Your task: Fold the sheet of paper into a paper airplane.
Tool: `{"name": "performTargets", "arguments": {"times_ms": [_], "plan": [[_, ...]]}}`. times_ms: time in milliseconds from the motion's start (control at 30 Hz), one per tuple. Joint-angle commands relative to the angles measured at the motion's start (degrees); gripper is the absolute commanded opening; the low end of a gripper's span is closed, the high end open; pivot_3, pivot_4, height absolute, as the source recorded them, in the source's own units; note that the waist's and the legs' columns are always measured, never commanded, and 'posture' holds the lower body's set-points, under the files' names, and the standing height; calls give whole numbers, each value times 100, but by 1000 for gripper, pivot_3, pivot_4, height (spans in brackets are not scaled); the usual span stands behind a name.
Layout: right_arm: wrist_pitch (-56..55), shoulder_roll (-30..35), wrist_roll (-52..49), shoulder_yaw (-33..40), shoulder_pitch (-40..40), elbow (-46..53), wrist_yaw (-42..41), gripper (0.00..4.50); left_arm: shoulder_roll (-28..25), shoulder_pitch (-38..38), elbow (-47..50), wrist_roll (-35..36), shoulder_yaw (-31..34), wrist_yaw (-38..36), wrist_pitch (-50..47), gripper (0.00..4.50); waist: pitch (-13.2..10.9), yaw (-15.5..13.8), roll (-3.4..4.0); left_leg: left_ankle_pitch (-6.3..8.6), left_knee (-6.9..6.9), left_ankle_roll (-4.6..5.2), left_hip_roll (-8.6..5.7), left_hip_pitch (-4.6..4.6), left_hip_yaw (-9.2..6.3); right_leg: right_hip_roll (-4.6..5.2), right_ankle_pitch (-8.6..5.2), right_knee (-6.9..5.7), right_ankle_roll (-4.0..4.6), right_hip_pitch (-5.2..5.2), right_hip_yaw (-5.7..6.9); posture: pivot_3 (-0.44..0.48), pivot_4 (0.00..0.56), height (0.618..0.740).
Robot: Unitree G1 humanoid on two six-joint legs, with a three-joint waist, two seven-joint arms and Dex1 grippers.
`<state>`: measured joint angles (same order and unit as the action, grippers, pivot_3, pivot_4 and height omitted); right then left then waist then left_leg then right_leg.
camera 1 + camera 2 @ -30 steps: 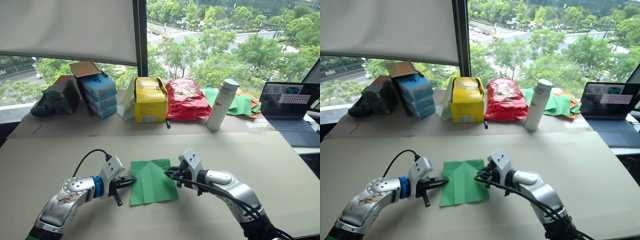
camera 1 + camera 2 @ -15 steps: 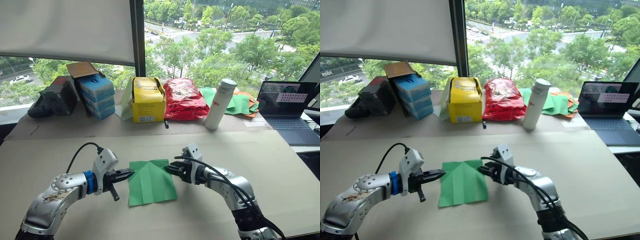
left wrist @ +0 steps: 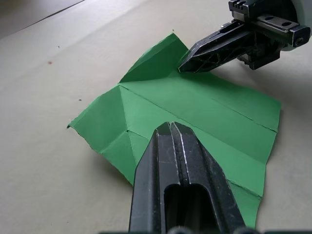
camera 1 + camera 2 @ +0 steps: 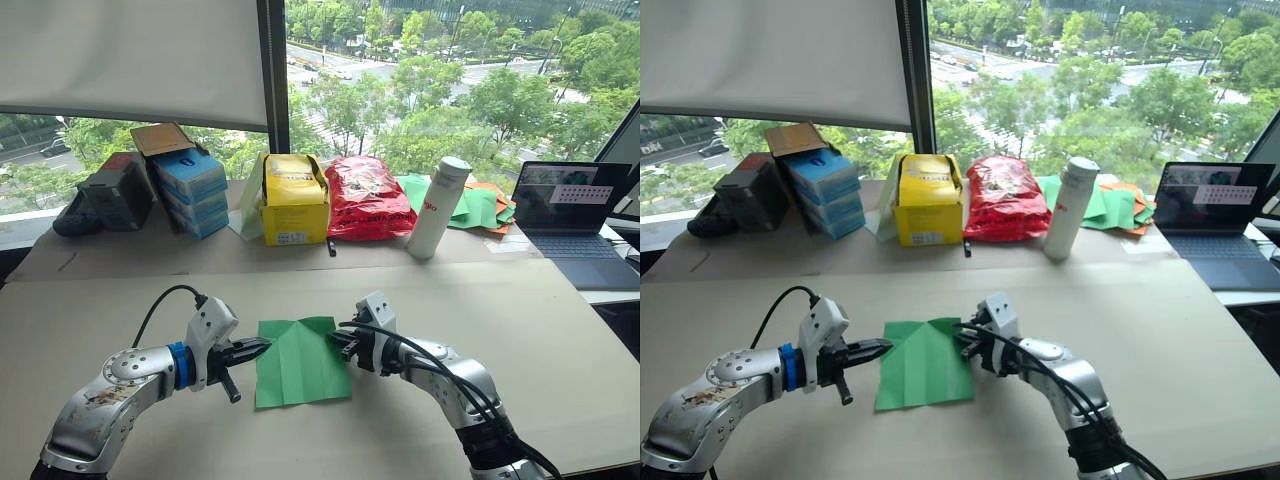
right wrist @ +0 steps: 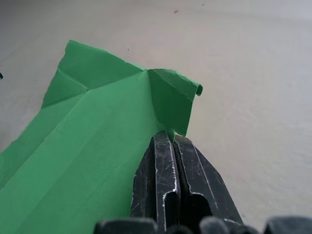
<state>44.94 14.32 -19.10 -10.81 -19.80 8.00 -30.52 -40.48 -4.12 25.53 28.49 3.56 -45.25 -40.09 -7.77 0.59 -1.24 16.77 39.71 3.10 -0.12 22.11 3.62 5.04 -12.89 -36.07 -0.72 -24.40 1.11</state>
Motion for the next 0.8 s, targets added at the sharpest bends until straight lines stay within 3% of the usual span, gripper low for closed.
{"name": "performTargets", "arguments": {"times_ms": [33,200,433,800], "plan": [[-541,191,315,-269,235,724,17,43,-31,-123,58,44,5,-34,48,0,0,9,0,0,0,0,0,0,0,0,0,0,0,0,0,0,150,740],[-1467,871,1384,-1132,640,1480,19,43,-18,-314,-57,98,-56,-114,12,0,-1,5,1,0,2,0,-2,2,1,-3,0,1,-1,-1,1,0,150,740],[-2034,1591,2958,-2043,472,1339,51,43,-37,-677,-316,217,-191,-304,-110,0,-2,-1,0,-6,6,-10,0,-3,3,-54,-1,3,-1,5,-10,0,150,740],[-1894,1460,3746,-2099,530,1568,3,43,259,-1674,-911,-3,-664,-278,-147,0,0,-58,-4,-5,14,-6,-1,-2,7,-65,-2,2,-5,7,-10,0,150,740]]}}
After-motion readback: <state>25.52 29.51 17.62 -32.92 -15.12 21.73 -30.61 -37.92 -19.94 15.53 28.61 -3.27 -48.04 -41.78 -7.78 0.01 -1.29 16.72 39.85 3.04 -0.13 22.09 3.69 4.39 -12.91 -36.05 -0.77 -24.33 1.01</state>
